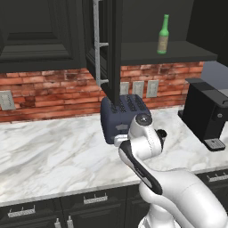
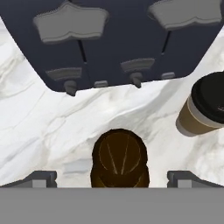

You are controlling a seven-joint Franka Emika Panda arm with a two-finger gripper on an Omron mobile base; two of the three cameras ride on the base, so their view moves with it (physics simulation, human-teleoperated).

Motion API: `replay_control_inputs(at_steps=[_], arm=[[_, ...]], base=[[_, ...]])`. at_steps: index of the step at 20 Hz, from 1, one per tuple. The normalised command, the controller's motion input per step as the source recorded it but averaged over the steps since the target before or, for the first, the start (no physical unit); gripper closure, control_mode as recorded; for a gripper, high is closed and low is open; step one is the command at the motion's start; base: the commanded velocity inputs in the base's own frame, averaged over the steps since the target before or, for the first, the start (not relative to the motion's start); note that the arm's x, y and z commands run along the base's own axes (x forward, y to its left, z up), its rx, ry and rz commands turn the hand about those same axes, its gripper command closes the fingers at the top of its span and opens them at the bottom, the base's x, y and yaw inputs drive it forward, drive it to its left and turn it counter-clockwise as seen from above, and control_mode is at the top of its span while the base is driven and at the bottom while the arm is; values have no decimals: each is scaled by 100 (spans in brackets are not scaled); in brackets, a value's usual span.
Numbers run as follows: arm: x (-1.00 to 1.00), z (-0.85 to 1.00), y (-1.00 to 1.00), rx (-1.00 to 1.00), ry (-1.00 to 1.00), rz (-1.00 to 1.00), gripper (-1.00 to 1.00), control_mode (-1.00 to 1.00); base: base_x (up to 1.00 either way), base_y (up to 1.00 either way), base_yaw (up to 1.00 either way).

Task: Sort all alcoholic drinks to one cabinet, and non-alcoholic drinks to the other.

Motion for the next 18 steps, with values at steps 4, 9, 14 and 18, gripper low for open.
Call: replay_control_inputs(at_steps=[4, 9, 14, 18], arm=[[1, -3, 0, 0, -4, 0, -100, -100], [5, -7, 0, 0, -2, 0, -100, -100], [10, -16, 0, 0, 0, 0, -100, -100], [13, -18, 0, 0, -1, 0, -100, -100]], base=[[0, 0, 0], [0, 0, 0], [0, 0, 0], [0, 0, 0]])
